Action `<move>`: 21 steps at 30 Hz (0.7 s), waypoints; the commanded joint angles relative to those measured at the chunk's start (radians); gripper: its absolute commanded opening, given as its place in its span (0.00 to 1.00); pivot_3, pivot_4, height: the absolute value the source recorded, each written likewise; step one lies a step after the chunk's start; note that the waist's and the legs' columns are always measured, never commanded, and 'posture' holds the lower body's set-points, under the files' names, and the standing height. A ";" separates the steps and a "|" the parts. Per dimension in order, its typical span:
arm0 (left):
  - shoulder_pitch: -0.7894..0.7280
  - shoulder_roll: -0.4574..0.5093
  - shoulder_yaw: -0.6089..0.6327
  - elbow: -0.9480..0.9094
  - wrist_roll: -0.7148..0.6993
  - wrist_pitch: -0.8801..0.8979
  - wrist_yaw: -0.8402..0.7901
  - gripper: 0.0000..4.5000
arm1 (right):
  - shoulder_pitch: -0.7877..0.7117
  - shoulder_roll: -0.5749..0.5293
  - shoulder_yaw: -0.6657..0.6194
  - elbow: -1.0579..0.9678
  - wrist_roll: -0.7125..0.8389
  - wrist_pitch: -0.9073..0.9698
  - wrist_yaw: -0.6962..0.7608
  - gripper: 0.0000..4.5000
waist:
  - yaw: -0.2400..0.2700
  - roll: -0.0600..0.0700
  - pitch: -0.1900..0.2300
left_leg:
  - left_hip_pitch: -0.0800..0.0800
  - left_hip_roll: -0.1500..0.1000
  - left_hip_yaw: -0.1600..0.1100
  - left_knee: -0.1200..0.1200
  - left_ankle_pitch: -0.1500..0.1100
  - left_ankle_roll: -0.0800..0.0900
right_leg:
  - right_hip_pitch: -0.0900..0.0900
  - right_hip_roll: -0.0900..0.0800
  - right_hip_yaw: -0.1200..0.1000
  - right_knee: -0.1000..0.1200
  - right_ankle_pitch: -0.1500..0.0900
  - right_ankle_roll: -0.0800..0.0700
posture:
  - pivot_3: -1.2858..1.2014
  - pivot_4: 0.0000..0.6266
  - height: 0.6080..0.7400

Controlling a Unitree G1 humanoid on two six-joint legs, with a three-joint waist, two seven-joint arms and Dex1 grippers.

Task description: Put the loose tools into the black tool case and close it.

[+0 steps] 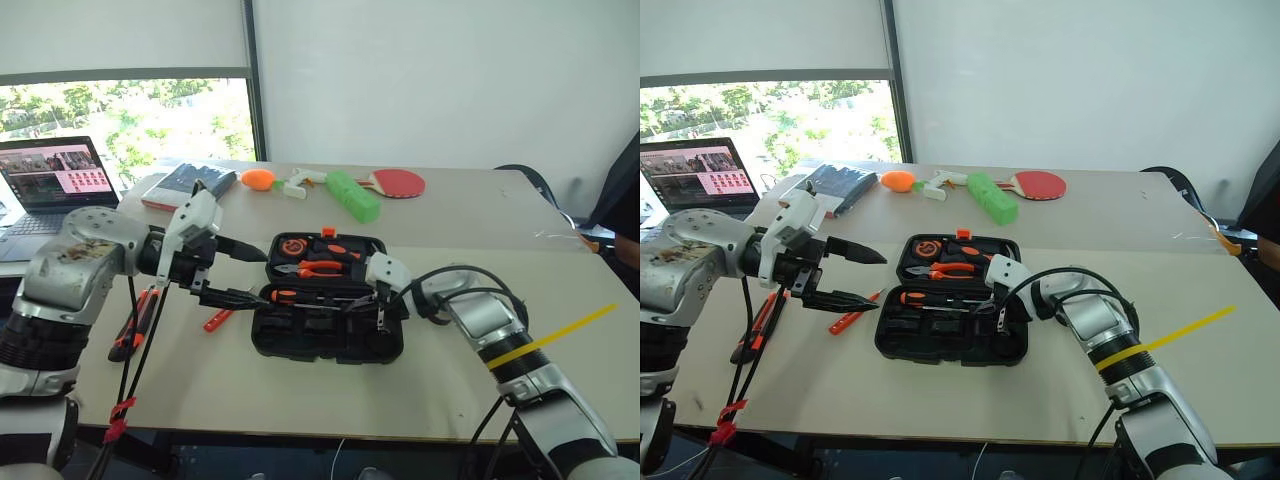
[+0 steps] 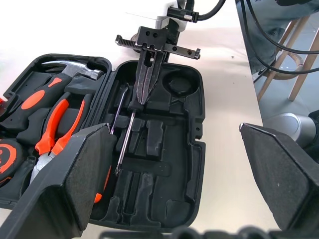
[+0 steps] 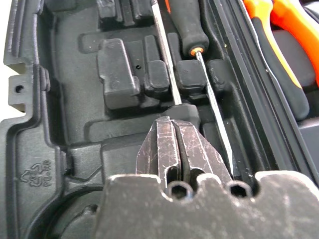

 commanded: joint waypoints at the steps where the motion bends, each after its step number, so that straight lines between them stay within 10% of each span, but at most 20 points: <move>1: -0.029 -0.006 0.003 -0.009 0.005 -0.015 0.005 1.00 | -0.043 0.006 -0.046 -0.035 0.032 0.054 -0.004 0.01 | 0.000 0.000 0.000 | 0.000 0.000 0.000 0.000 0.000 0.000 | 0.000 0.000 0.000 0.000 0.000 0.000 | 0.52 0.24 0.97; 21: 0.000 -0.020 -0.003 -0.004 0.052 -0.031 0.076 1.00 | -0.004 0.015 -0.040 -0.040 0.003 0.000 -0.044 0.01 | 0.003 0.000 0.000 | -0.002 0.000 0.000 -0.002 0.000 0.000 | -0.001 0.000 0.000 -0.003 0.000 0.000 | 0.52 0.24 0.97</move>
